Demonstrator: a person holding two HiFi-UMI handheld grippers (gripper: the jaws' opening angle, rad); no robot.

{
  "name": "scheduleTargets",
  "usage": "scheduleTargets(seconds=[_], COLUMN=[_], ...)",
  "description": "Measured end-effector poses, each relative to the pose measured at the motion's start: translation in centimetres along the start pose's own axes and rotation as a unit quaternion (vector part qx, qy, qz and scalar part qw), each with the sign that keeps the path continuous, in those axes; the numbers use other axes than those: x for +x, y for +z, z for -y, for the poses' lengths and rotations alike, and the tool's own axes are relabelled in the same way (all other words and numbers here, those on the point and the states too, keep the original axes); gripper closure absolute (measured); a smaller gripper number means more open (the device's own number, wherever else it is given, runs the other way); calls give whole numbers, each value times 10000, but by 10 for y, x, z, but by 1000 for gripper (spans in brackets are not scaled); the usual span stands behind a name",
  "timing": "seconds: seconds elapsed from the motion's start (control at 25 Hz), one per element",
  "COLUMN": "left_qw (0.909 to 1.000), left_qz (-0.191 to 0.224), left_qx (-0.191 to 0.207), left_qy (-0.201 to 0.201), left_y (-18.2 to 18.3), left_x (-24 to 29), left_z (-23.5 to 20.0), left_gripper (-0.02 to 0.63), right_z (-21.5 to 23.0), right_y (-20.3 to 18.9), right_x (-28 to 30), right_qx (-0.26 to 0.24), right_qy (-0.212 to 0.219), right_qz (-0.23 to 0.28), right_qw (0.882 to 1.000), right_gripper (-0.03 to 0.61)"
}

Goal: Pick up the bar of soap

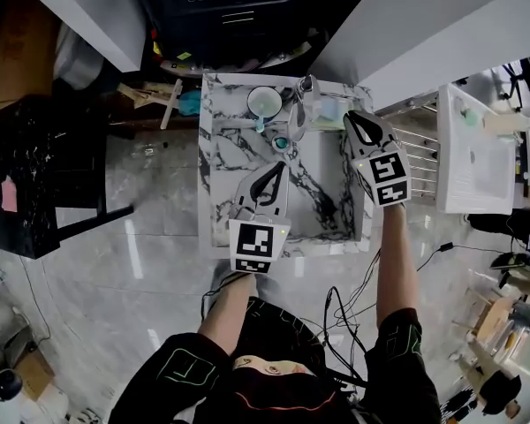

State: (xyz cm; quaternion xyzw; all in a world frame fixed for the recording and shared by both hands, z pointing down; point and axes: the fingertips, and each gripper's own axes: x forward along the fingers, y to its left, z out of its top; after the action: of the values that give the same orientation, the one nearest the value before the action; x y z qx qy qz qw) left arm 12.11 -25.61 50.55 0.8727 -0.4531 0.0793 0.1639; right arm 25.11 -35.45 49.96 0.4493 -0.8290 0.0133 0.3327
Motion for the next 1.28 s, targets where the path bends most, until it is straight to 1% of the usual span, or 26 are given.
scheduleTargets(seconds=[0.24, 0.52, 0.76, 0.96, 1.08, 1.12, 1.28], left_qw=[9999, 9994, 9991, 9988, 9987, 9987, 9985], left_qz=[-110, -300, -340, -400, -425, -430, -459], left_qx=[-31, -64, -48, -70, -63, -65, -74], left_qy=[-99, -130, -232, -261, -276, -279, -287], left_y=[-8, -20, -24, -28, -30, -30, -31], left_x=[10, 13, 20, 26, 28, 29, 30], left_z=[-3, -14, -16, -19, -23, -24, -27], left_gripper=[606, 606, 606, 606, 606, 606, 606], right_z=[0, 4, 4, 3, 4, 5, 2], right_y=[-29, -53, -79, -93, -103, -105, -108], right_x=[39, 73, 94, 106, 111, 113, 114], right_qx=[-325, -586, -610, -356, -242, -224, -340], right_qy=[453, 850, 1283, 1588, 1661, 1684, 1842], right_qz=[-748, -1379, -1949, -2331, -2512, -2563, -2755], right_qw=[9956, 9851, 9705, 9587, 9533, 9516, 9429], right_gripper=[493, 428, 361, 333, 324, 311, 307])
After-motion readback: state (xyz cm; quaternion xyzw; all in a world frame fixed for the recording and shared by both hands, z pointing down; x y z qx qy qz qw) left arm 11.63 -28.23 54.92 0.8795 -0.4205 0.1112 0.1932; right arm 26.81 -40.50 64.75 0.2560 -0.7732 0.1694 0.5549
